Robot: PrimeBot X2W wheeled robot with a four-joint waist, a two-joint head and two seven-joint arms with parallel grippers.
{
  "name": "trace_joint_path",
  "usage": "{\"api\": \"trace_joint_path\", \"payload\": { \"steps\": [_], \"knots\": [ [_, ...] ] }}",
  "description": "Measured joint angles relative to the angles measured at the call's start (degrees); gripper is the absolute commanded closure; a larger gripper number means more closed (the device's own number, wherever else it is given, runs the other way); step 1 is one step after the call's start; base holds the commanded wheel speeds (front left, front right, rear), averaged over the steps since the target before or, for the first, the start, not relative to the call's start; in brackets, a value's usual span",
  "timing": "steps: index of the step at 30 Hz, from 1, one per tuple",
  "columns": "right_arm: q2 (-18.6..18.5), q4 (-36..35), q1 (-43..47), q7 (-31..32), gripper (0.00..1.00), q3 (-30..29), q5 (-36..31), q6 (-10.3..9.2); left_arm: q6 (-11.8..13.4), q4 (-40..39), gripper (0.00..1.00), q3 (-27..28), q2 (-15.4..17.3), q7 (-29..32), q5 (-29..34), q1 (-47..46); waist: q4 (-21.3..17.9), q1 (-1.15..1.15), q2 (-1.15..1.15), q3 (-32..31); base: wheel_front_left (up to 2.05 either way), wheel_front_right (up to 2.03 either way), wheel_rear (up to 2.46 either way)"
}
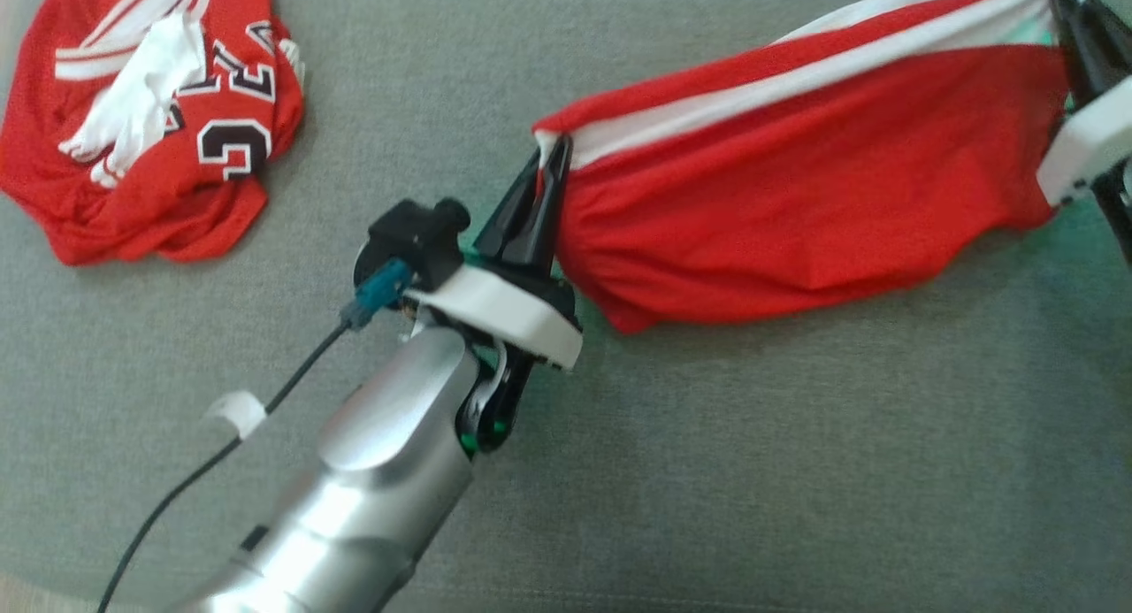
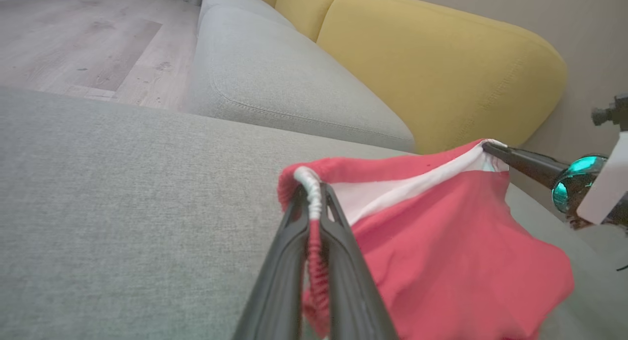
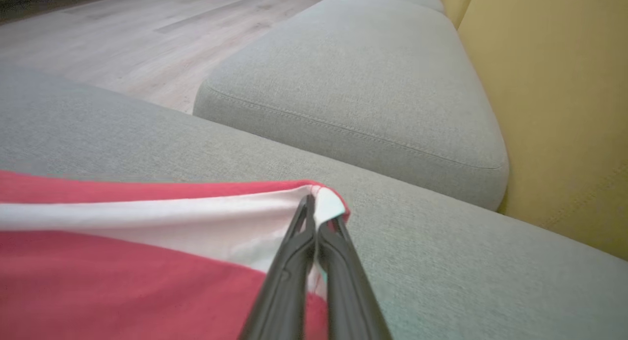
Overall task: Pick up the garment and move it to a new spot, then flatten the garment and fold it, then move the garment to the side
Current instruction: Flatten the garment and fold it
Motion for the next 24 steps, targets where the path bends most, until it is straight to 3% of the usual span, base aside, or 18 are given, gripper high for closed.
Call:
{"api": "trace_joint_path", "payload": {
  "steps": [2,3,4,5,9,14,21,24],
  "knots": [
    [0.0,3.4,-2.9,-1.4,1.00,3.2,1.0,-0.01,0.6,0.1,1.00,-0.6,0.0,0.0,-0.7,-1.4,0.6,0.00,0.00,1.1,0.00,0.00,0.00],
    [0.0,4.9,-4.0,-2.1,0.72,4.8,1.6,0.00,1.3,0.1,0.79,-0.7,0.0,0.0,-0.8,-1.9,0.9,0.00,0.00,1.4,0.00,0.00,0.00],
    [0.2,6.4,-4.9,-3.0,0.07,6.1,2.2,0.00,1.9,0.1,0.51,-0.7,-0.1,0.0,-0.8,-2.2,1.1,0.00,0.00,1.8,0.00,0.00,0.00],
    [0.3,7.6,-5.6,-4.1,0.00,7.4,2.9,-0.01,2.4,0.1,0.00,-0.6,-0.1,0.0,-0.7,-2.3,1.3,0.00,0.00,2.0,0.00,0.00,0.00],
    [0.9,11.8,-6.7,-7.8,0.00,10.3,7.8,-0.01,3.9,-0.1,0.00,-0.5,-0.1,0.0,0.7,-2.0,1.6,0.00,0.00,1.5,0.00,0.00,0.00],
    [0.3,14.5,-6.2,-8.4,0.00,13.4,14.8,-0.01,6.4,-1.1,0.00,-0.1,-0.1,0.0,8.0,2.1,1.6,-0.02,0.00,-0.4,0.00,0.00,0.00],
    [-1.2,18.8,-3.1,-2.1,0.00,16.0,23.7,-0.01,12.2,-11.7,0.00,5.2,0.0,-0.1,21.3,12.2,4.1,-0.02,0.00,-1.1,0.00,0.00,0.00],
    [-1.6,20.8,-3.1,0.4,0.00,16.1,26.8,-0.01,13.6,-16.5,0.00,7.2,0.0,-0.2,25.0,16.6,5.9,-0.02,0.00,-1.3,0.00,0.00,0.00]
  ]
}}
